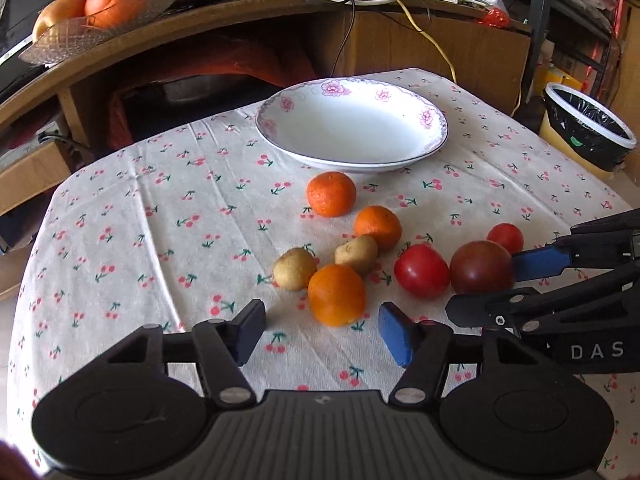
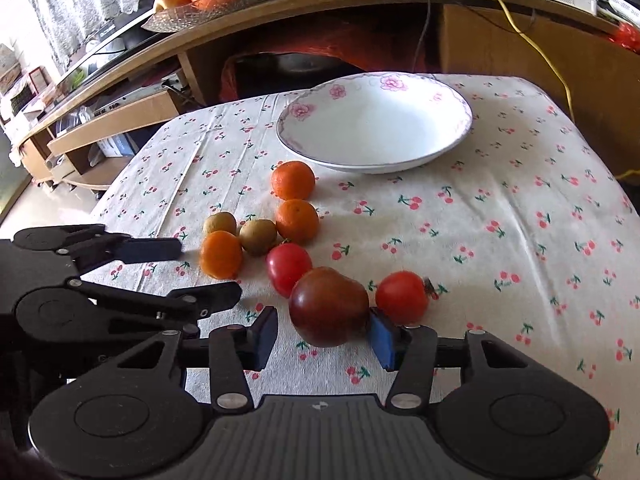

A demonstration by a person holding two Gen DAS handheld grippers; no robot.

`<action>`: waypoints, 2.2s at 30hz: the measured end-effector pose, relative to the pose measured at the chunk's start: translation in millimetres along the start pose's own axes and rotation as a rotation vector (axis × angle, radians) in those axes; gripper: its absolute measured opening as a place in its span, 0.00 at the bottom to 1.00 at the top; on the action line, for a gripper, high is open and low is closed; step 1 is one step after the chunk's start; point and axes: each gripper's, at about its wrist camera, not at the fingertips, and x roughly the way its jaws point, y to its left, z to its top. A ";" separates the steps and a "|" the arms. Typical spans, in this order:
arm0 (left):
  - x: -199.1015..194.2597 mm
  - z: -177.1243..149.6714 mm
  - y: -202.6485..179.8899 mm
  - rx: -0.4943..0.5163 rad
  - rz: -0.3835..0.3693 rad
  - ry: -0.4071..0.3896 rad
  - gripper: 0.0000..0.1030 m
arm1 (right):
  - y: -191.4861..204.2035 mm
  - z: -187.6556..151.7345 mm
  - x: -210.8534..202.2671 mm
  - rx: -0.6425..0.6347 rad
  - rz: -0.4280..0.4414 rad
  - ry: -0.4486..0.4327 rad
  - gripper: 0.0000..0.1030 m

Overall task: Organize fruits
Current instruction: 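Grasp the orange with the left tool while the right tool grasps the dark tomato, then carry the orange and dark tomato into the white bowl and release both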

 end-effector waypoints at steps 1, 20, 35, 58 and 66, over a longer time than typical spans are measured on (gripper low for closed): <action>0.9 1.1 -0.3 0.000 -0.003 -0.001 0.65 | -0.8 0.6 0.2 -0.001 0.001 0.000 0.42; 5.4 7.5 -6.8 0.005 -0.038 -0.018 0.46 | -8.6 3.9 1.1 0.004 0.037 -0.014 0.35; -1.5 6.7 -3.9 -0.010 -0.038 0.001 0.37 | -6.1 4.5 0.9 -0.010 0.021 -0.003 0.34; -5.2 67.1 -6.5 -0.008 -0.043 -0.088 0.36 | -10.4 43.1 -19.9 0.003 -0.028 -0.103 0.34; 15.1 95.2 2.1 -0.016 -0.027 -0.099 0.36 | -18.8 76.0 -8.0 -0.029 -0.067 -0.133 0.34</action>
